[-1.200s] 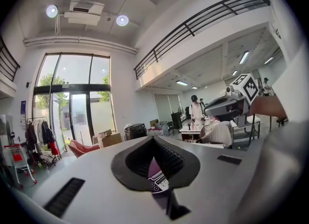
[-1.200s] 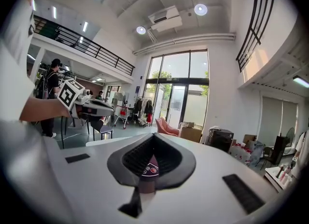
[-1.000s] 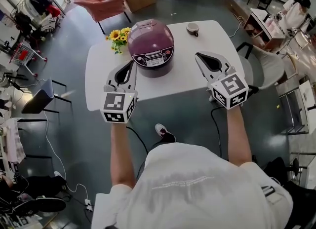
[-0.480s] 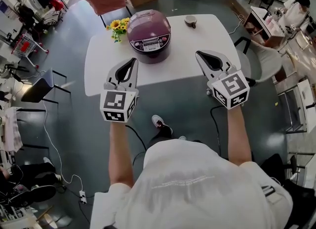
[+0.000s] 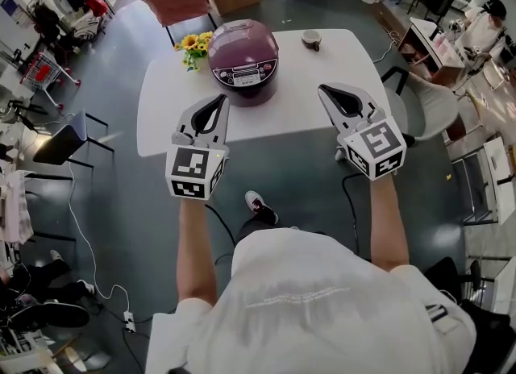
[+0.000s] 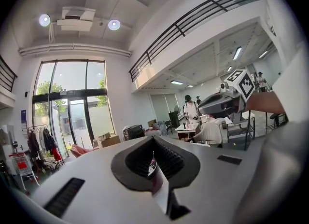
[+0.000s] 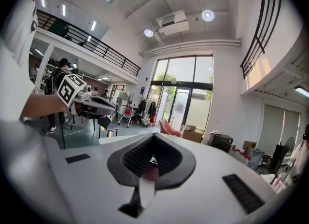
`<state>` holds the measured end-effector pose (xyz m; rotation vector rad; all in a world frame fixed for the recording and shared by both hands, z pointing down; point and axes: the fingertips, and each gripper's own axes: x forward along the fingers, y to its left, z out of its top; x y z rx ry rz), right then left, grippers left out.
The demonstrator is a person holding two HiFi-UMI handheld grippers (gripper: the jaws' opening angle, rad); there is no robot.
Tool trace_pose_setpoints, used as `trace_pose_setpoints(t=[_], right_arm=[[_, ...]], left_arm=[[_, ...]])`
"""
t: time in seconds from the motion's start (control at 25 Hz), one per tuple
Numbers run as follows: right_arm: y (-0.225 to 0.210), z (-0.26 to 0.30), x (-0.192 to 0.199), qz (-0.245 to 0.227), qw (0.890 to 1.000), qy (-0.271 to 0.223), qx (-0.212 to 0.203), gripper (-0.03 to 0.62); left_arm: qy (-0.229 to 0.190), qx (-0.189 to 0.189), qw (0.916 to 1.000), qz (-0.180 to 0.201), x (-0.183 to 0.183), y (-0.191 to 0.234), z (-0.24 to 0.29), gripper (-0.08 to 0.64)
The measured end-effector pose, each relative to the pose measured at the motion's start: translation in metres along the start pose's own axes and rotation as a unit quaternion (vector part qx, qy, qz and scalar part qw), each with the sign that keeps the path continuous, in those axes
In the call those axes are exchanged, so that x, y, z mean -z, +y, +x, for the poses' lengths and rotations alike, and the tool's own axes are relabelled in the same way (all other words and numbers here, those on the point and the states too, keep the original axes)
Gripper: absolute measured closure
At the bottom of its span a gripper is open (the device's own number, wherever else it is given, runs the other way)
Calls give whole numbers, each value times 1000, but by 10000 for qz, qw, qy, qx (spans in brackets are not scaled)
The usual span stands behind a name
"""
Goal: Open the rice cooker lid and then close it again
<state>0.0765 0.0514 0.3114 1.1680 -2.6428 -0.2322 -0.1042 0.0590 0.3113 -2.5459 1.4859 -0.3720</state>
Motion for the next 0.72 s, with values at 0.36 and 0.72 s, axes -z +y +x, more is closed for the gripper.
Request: trace_pose_setpoints(t=[0.36,0.72], right_arm=[[-3,3,7,103,9999,-7,-104,566],[-14,5,13,93,9999,2,-135,566]], left_arm=[[82,-9,10000,-18,4,-4,7,543],[173,-100,9998,-69,12,0,16,543]])
